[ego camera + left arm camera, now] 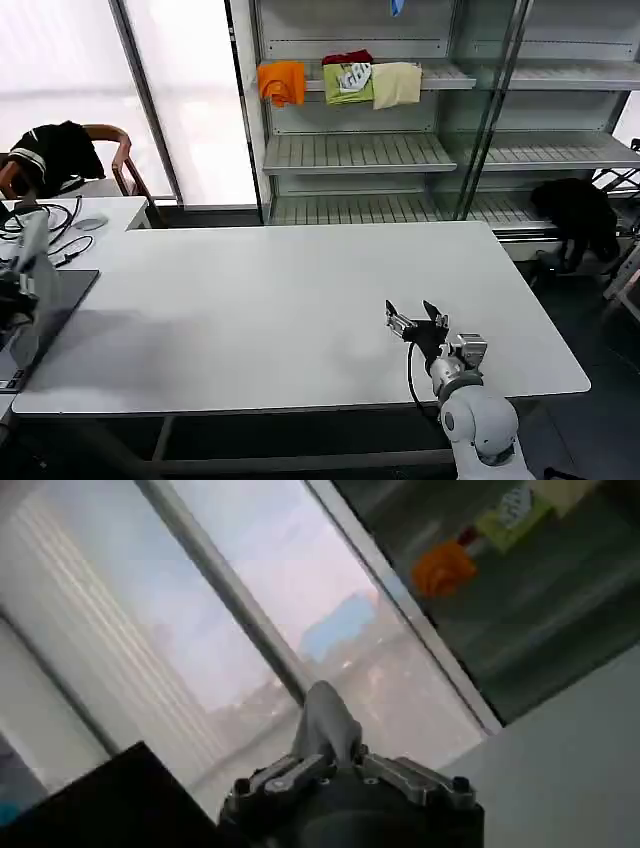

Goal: Fold and organize the clothes.

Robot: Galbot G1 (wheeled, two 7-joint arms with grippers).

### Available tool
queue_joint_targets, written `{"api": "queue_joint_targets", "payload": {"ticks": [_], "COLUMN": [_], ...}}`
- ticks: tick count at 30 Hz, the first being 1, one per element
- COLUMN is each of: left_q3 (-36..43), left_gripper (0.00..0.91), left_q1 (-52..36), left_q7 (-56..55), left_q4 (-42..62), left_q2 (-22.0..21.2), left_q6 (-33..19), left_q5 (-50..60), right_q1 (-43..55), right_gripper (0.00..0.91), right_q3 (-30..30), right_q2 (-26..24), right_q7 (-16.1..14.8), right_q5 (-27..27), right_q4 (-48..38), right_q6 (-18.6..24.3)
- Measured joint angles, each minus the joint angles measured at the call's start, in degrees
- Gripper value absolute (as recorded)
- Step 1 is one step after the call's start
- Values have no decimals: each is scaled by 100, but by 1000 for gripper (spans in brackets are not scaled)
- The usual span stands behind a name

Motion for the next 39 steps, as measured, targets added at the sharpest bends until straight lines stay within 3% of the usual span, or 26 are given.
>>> {"api": "queue_joint_targets", "payload": {"ticks": [12, 22, 24, 25, 33, 39], "left_q3": [2088, 3328, 3566, 3670, 4327, 4501], "left_gripper": [30, 30, 474, 907, 907, 907], "left_q1": [192, -194, -340, -424, -1112, -1319], "left_q7": [-417, -929, -1024, -1070, -1508, -1731], "left_q4": [564, 646, 699, 734, 1211, 1253], "left_q2": [-1392, -1851, -1940, -1985, -2406, -2491], "left_q6": [-1219, -1086, -978, -926, -592, -420], "left_q5": [1293, 710, 574, 524, 251, -4], "right_q1": [-162, -119, -130, -137, -151, -79], "right_gripper": [907, 907, 907, 907, 907, 907], "right_q3": [192, 123, 92, 74, -124, -369], "right_q2": [-138, -75, -55, -44, 63, 176], "right_q7": [-36, -60, -83, -91, -197, -291], "right_q5": [67, -12, -51, -68, -166, -62], "right_q4": [-41, 67, 95, 105, 92, -6], "right_q6": [100, 43, 36, 36, 61, 7]}}
